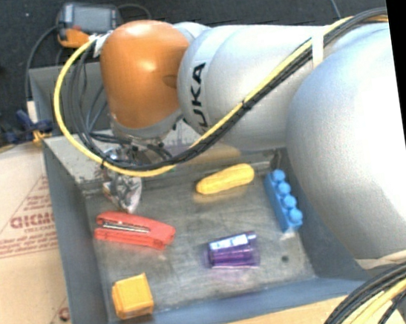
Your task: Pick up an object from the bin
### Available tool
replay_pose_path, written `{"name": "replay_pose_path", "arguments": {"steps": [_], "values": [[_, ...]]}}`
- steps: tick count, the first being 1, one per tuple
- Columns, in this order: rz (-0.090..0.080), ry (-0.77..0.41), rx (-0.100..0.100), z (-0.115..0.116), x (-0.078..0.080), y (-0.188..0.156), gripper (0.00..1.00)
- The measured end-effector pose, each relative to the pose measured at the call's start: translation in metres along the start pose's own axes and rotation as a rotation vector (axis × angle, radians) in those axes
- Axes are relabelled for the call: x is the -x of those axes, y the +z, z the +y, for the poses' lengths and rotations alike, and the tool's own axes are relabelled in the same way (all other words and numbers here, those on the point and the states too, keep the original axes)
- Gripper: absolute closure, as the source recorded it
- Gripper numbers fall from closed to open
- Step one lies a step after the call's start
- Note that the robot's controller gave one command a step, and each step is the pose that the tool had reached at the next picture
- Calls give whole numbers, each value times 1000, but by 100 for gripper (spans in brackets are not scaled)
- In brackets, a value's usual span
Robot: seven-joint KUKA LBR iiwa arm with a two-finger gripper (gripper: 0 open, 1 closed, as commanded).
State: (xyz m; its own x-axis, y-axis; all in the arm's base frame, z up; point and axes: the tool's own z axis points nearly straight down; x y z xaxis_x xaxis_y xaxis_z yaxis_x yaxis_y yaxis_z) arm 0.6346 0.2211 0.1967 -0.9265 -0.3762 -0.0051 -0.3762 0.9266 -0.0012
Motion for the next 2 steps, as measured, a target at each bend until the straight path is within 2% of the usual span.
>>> {"name": "replay_pose_path", "arguments": {"steps": [1,2], "values": [[4,299,1,-13,13,34,0],[2,299,1,-13,14,33,0]]}}
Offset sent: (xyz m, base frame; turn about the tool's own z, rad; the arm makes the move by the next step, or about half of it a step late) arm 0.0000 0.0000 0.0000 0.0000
